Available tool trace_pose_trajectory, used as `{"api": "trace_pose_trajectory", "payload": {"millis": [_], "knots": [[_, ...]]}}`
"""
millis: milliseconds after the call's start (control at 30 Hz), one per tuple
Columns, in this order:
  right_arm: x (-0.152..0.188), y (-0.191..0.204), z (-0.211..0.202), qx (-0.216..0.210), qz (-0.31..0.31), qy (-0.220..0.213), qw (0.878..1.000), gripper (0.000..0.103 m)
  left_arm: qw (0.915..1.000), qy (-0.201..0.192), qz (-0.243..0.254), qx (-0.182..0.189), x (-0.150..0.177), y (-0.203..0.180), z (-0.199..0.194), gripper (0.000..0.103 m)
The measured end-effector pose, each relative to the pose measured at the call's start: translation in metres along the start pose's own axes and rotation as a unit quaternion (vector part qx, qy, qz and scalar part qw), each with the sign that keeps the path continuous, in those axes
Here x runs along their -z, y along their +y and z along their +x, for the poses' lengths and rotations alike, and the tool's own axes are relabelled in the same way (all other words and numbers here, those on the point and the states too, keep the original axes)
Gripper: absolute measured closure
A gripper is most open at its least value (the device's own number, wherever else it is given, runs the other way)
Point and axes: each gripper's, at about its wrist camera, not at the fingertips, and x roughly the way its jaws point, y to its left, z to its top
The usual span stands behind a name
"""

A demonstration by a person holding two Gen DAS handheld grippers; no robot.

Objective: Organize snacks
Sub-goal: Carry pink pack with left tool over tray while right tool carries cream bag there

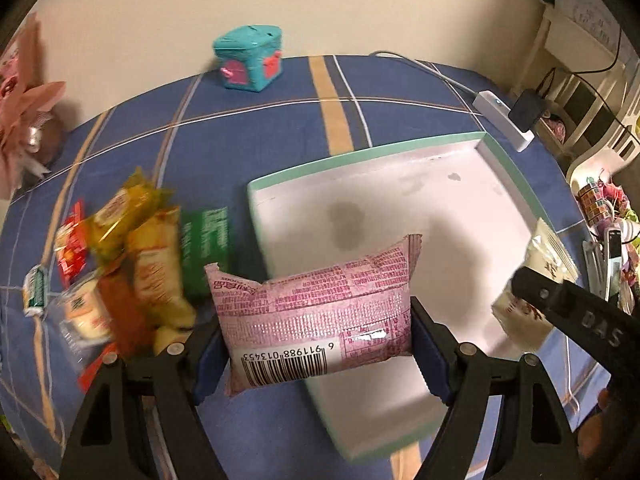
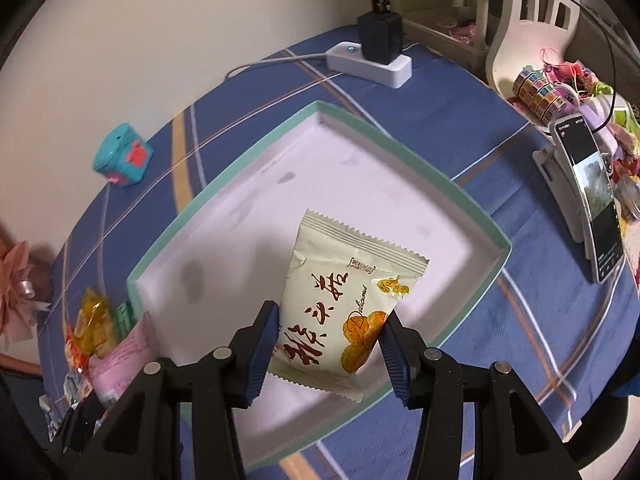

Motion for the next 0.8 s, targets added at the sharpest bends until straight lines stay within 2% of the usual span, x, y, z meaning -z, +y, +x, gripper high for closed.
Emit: {"api": "trace_pose_trajectory", "payload": {"millis": [167,367,533,667,800], "knots": [[-0.01,-0.011,0.012,0.007,0.014,0.004,1.0,0.05,0.9998,-0.013,0.006,0.015,-0.007,-0.013,0.016,0.021],[-0.011,-0.013,0.022,0.008,0.015,0.014,1.0,0.05,0.9994,-0.025,0.019,0.015,-0.011,-0.029,0.035,0.021],[-0.012,-0.009,0.025,0.009,0.009,0.015,1.0,0.05,0.9989,-0.024,0.039,-0.006,-0.007,-0.033,0.047,0.021],[-0.012,-0.005,0.024,0.007,0.004,0.014,1.0,0.05,0.9995,-0.02,0.026,-0.002,-0.01,-0.027,0.046,0.021],[-0.013,-0.001,0.023,0.003,-0.004,0.008,1.0,0.05,0.9993,-0.025,0.024,-0.015,-0.013,-0.018,0.043,0.021]]}}
